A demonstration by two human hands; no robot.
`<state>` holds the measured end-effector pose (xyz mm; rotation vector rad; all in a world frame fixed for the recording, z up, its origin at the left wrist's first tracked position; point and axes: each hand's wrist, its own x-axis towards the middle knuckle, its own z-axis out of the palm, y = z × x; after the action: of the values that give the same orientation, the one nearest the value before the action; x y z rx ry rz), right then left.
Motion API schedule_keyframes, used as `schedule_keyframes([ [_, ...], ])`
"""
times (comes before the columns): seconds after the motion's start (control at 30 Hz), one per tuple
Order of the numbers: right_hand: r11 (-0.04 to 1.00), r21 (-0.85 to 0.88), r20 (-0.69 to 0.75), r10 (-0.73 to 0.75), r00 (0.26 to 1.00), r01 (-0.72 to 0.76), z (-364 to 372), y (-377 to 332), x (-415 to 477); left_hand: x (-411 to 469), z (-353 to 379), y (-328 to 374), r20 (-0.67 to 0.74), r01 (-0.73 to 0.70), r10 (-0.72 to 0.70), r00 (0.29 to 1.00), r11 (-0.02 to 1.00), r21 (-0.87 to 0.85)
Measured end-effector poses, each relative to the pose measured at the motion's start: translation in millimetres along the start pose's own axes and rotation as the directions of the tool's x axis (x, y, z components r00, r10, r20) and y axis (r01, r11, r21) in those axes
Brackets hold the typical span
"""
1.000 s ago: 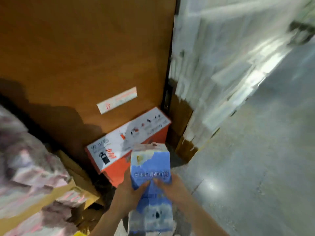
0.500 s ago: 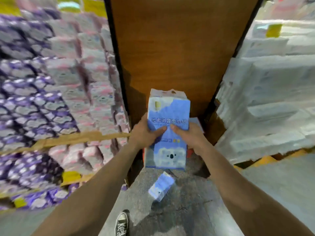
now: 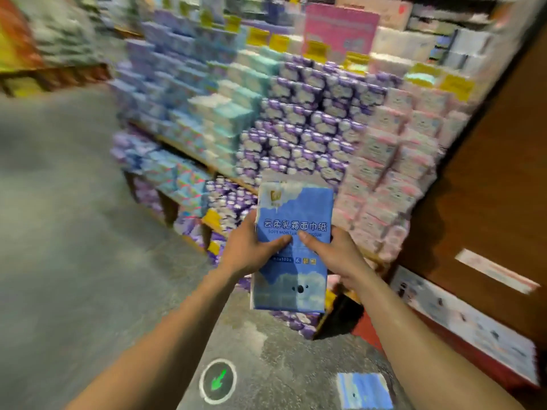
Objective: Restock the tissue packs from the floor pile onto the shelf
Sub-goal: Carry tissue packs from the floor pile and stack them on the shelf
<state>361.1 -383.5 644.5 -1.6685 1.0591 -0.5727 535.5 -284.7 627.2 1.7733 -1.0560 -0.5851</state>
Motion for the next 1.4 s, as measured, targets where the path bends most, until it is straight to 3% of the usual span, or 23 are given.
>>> schedule_keyframes([
  [0.17, 0.99, -0.065, 0.262, -0.104, 0.959, 0.125, 197, -77, 8, -52, -188, -74, -0.282, 0.181, -0.17, 0.944, 0.983, 0.015],
  [0.3, 0.973, -0.032, 0.439, -0.192, 0.878, 0.229, 363, -150, -13, -105, -346, -126, -0.456, 0.283, -0.23, 0.86, 0.958, 0.051],
  [0.47, 0.936, 0.04, 0.619, -0.297, 0.727, 0.349, 543, -236, -49, -181, -506, -169, -0.679, 0.373, -0.256, 0.688, 0.927, 0.028],
  [0.63, 0.909, 0.199, 0.758, -0.379, 0.531, 0.366, 702, -303, -93, -248, -628, -213, -0.861, 0.408, -0.234, 0.451, 0.912, -0.034],
  [0.87, 0.85, 0.409, 0.842, -0.492, 0.223, 0.331, 918, -382, -144, -315, -796, -268, -0.963, 0.507, -0.169, 0.21, 0.861, -0.04],
  [0.9, 0.837, 0.431, 0.85, -0.502, 0.161, 0.337, 957, -402, -152, -324, -828, -275, -0.976, 0.516, -0.156, 0.152, 0.855, -0.056],
  [1.17, 0.752, 0.546, 0.833, -0.533, -0.146, 0.371, 1140, -523, -236, -400, -995, -292, -0.986, 0.521, -0.126, -0.105, 0.838, -0.163],
  [1.3, 0.721, 0.586, 0.81, -0.523, -0.264, 0.371, 1226, -558, -300, -459, -1062, -320, -0.975, 0.518, -0.081, -0.206, 0.837, -0.179],
  [1.4, 0.697, 0.617, 0.786, -0.535, -0.308, 0.366, 1293, -578, -356, -512, -1120, -345, -0.966, 0.537, -0.032, -0.255, 0.826, -0.169],
])
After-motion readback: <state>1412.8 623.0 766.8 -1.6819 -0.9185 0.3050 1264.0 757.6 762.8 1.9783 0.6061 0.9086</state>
